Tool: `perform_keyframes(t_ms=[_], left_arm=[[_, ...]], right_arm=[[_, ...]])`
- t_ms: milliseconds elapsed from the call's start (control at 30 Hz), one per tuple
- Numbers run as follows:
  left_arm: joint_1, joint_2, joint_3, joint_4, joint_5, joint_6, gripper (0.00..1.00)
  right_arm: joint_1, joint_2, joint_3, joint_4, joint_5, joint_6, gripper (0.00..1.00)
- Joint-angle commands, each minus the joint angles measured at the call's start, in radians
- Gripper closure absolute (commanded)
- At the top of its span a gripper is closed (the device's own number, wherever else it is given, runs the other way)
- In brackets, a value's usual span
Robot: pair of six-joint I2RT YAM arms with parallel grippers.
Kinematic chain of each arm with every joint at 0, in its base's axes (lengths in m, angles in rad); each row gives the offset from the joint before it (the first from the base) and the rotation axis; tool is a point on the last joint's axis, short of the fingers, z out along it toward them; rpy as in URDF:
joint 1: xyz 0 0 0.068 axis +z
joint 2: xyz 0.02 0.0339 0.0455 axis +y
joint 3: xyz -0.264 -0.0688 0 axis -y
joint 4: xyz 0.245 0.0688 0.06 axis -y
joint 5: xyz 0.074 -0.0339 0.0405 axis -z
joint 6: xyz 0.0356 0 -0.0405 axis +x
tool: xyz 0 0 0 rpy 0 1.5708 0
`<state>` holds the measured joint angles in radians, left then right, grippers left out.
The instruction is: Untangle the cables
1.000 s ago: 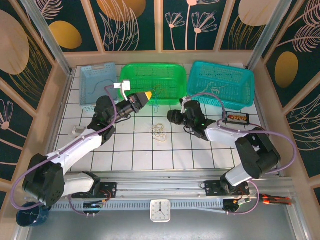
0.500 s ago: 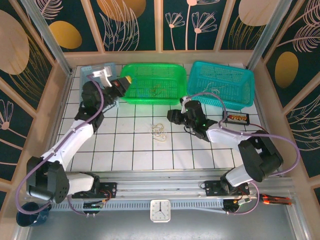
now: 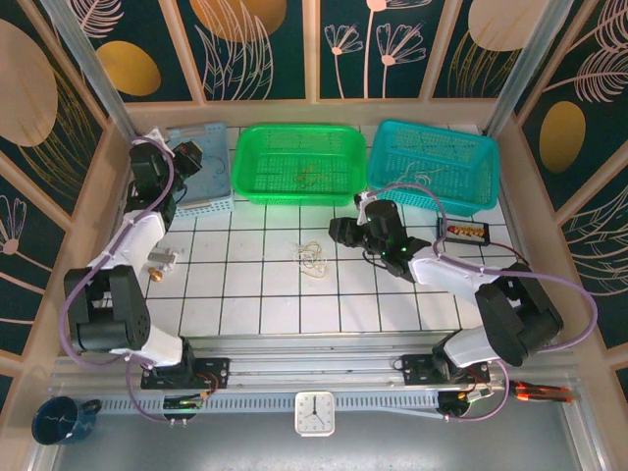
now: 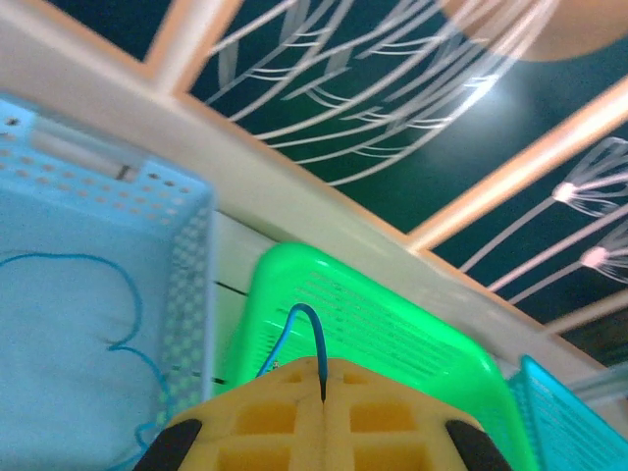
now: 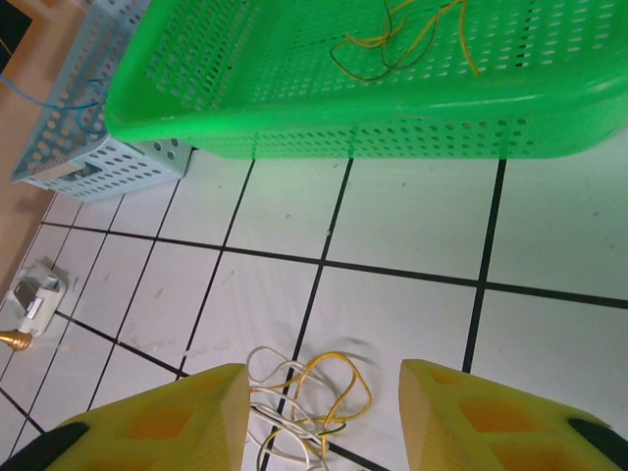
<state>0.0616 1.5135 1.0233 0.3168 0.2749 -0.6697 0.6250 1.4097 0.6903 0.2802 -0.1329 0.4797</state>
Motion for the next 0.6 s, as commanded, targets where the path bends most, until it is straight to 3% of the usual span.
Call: perform_keyframes(t_ms=[0,167,333,400,467,567], left_arm=[[0.022,0.05,0.045,0.021,0.001,0.016,0.98],[0.029,0.114,0.056,0.024,0.031,0.022,0.79],[0.03,0.124,0.057,0.02,0.065,0.018,0.27],[0.03,0.114,0.06,0.015,0.082,0.016,0.13],[0.029,0.1,0.061,0.011,0.103,0.013,0.03],[0.029,0.074,0.062,0.001,0.147,0.003,0.01]], right_arm=[[0.018,-0.032,-0.022,-0.019,-0.019,-0.011,0.55],[0.045,-0.052,-0.038,-0.044,-0.003,-0.019,0.55],[0.051,-0.092,-0.063,-0.069,0.013,-0.018,0.55],[0.053,-0.106,-0.067,-0.083,0.013,-0.02,0.55],[0.057,-0.116,-0.066,-0.098,0.009,-0.028,0.55],[0.079,-0.118,-0.052,-0.128,-0.001,-0.051,0.55]])
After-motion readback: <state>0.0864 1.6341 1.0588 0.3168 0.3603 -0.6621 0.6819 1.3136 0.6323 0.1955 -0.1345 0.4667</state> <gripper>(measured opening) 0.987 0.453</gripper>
